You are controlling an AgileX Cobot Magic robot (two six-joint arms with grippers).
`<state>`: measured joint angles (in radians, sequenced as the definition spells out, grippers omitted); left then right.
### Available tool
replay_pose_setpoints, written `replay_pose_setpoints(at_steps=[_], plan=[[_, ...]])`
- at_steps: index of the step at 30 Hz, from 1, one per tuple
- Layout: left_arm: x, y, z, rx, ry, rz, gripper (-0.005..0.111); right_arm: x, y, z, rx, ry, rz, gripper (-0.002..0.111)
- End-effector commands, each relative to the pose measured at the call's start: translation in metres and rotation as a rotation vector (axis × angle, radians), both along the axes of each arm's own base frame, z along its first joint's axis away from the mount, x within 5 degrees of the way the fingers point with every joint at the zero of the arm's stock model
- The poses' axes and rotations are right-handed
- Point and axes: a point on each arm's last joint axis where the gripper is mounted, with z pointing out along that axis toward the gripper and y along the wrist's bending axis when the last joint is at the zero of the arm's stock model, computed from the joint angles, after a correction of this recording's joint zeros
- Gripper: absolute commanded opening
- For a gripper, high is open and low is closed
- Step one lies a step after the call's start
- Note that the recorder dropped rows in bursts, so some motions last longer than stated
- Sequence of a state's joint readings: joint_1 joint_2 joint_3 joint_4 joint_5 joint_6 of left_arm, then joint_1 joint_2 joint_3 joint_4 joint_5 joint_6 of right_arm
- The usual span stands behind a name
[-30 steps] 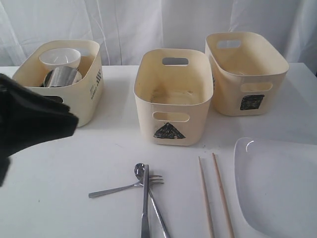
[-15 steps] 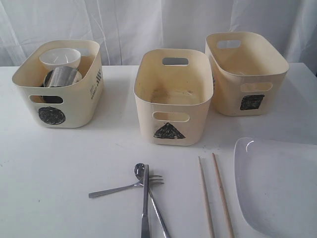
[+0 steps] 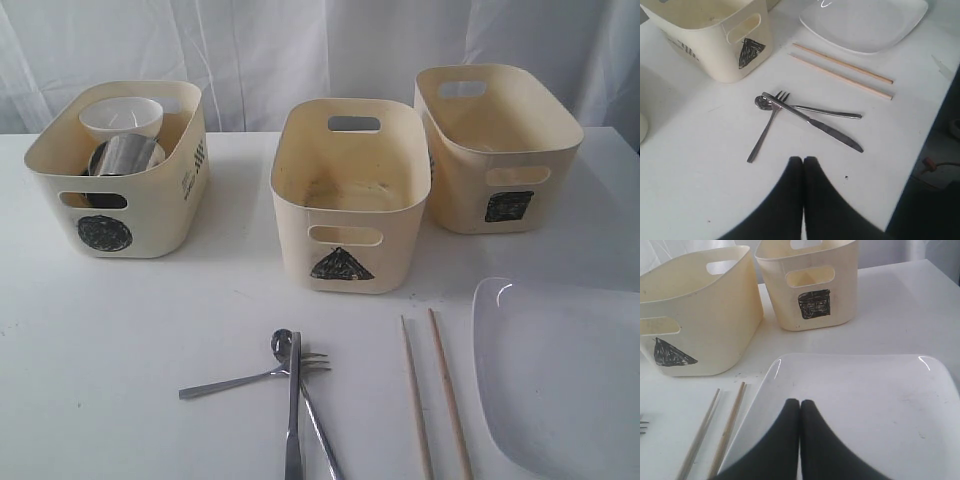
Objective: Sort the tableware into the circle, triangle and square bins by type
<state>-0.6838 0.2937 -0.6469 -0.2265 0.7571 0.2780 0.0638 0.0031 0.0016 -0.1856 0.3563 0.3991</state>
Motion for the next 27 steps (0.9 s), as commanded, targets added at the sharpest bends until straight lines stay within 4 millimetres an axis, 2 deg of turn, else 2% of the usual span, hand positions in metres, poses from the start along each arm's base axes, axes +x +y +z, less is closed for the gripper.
replay_pose_setpoints(at_steps=[1, 5, 17, 27], plan=[[-0.015, 0.014, -0.002, -0.028, -0.058, 0.003, 0.0, 0.0, 0.0, 0.001, 0.0, -0.01, -0.004, 0.0], [-0.023, 0.021, 0.002, -0.092, -0.135, 0.015, 0.0, 0.0, 0.0, 0.001, 0.0, -0.01, -0.004, 0.0], [-0.018, 0.022, 0.013, -0.151, -0.254, 0.05, 0.0, 0.0, 0.0, 0.001, 0.0, -0.01, -0.004, 0.0], [-0.019, 0.021, 0.0, -0.09, -0.158, 0.04, 0.0, 0.0, 0.0, 0.001, 0.0, -0.01, -0.004, 0.0]])
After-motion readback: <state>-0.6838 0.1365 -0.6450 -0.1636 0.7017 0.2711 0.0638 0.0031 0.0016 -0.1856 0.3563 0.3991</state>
